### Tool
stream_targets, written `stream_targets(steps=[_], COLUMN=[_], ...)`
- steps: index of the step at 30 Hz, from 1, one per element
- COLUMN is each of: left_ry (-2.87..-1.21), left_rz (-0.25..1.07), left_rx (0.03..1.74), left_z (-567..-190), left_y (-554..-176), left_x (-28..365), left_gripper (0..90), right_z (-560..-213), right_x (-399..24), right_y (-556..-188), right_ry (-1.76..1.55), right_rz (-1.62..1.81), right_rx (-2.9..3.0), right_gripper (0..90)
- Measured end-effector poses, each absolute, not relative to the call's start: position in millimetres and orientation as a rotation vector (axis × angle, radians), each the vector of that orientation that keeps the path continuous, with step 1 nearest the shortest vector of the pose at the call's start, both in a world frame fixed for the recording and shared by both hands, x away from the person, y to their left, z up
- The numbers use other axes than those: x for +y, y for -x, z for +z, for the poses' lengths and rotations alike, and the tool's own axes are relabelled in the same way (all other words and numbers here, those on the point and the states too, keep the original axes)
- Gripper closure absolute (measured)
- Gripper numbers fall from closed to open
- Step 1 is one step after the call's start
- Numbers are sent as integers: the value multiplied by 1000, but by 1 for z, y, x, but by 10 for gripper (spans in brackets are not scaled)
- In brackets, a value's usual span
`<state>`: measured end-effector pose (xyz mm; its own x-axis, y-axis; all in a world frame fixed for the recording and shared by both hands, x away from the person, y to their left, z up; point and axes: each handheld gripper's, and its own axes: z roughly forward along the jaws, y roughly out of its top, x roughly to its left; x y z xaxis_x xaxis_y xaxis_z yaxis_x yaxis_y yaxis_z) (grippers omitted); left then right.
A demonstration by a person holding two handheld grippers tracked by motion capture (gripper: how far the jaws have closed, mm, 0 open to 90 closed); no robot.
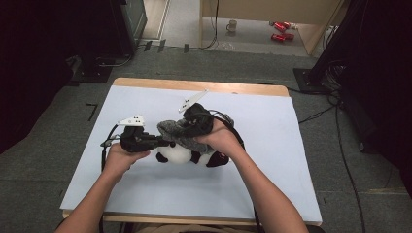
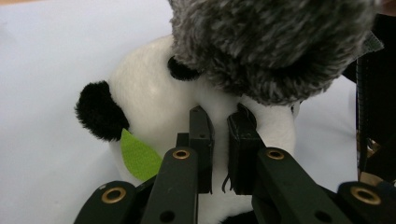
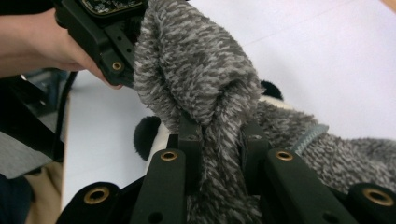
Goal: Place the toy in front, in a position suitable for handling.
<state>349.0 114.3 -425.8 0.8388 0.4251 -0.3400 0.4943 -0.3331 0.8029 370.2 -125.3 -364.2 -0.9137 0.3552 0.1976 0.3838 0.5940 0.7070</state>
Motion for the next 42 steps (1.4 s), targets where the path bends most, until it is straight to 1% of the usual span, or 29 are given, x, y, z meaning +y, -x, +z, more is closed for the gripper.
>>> stream_targets(steps=[5, 11, 18, 22, 26, 29, 32, 34, 37, 41, 42], left_ry=[-1979, -1978, -1986, -2021, -2023, -2037, -2043, -2019, -2023, -2039, -2043], left_rz=[-81, -89, -93, -72, -88, -81, -79, -110, -92, -59, -49], left_rx=[688, 690, 681, 679, 669, 654, 675, 690, 681, 672, 665], left_z=[-427, -428, -429, -430, -430, -428, -429, -428, -427, -426, -426], left_y=[-350, -351, -352, -351, -350, -349, -349, -351, -350, -349, -348], left_x=[115, 116, 117, 118, 119, 118, 121, 123, 121, 122, 123], left_gripper=[832, 833, 834, 834, 833, 832, 829, 828, 824, 779, 752], right_z=[-368, -374, -377, -380, -388, -393, -395, -391, -381, -370, -369], right_x=[-142, -185, -228, -240, -253, -255, -261, -270, -275, -271, -268], right_y=[-364, -355, -352, -350, -350, -347, -347, -347, -343, -332, -330], right_ry=[649, 717, 829, 876, 914, 910, 944, 980, 977, 925, 915], right_rz=[-1225, -1177, -1220, -1210, -1154, -1111, -1063, -1131, -1218, -1277, -1274], right_rx=[-2784, -2805, -2758, -2771, -2788, -2820, -2843, -2786, -2755, -2759, -2767], right_gripper=[773, 773, 774, 776, 776, 775, 774, 774, 774, 774, 773])
